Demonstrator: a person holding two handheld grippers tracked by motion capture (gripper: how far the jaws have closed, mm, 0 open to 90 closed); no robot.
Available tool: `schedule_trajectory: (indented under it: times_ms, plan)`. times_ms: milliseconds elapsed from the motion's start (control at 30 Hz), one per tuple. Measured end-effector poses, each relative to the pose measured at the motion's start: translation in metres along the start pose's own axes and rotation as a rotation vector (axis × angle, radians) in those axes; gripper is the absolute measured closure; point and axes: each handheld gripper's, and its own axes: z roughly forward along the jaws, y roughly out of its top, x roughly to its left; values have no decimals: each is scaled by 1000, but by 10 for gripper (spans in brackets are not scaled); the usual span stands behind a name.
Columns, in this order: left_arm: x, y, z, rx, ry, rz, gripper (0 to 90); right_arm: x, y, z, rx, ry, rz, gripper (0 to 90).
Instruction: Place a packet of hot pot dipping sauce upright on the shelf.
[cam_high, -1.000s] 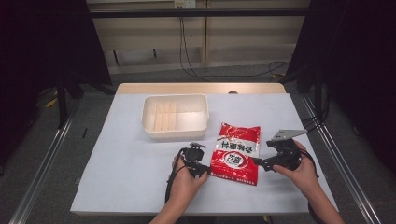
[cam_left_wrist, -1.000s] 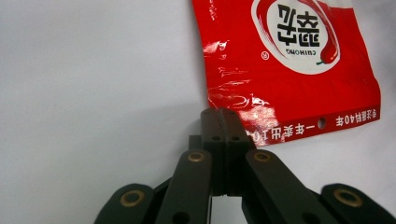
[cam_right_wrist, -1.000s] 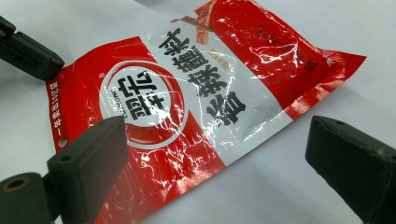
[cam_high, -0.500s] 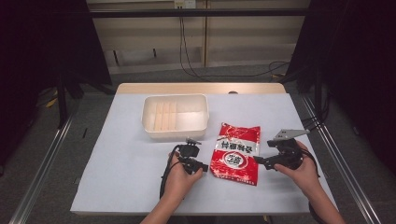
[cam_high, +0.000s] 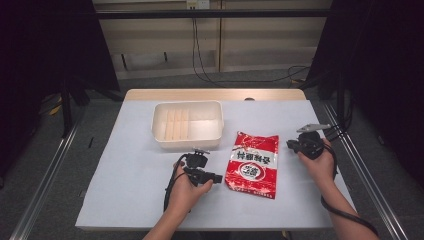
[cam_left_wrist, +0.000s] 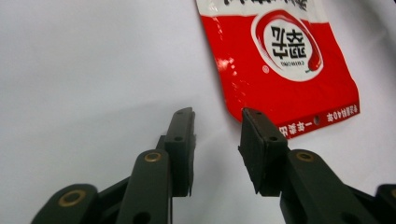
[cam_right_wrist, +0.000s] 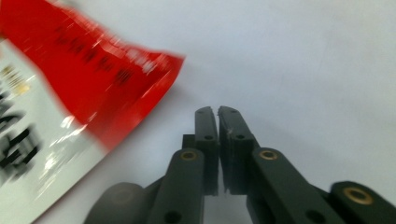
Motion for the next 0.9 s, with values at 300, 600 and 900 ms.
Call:
schedule_trajectory:
  times_ms: [300, 600, 900]
  plan:
    - [9, -3, -10, -24, 11, -14, 627, 0, 40, 38, 9, 58, -125, 900]
    - [8, -5, -13, -47, 1, -36, 565, 15, 36, 29, 110, 160, -203, 900]
    - [22, -2, -17, -63, 25, -131, 508, 35, 12, 9, 68, 190, -178, 900]
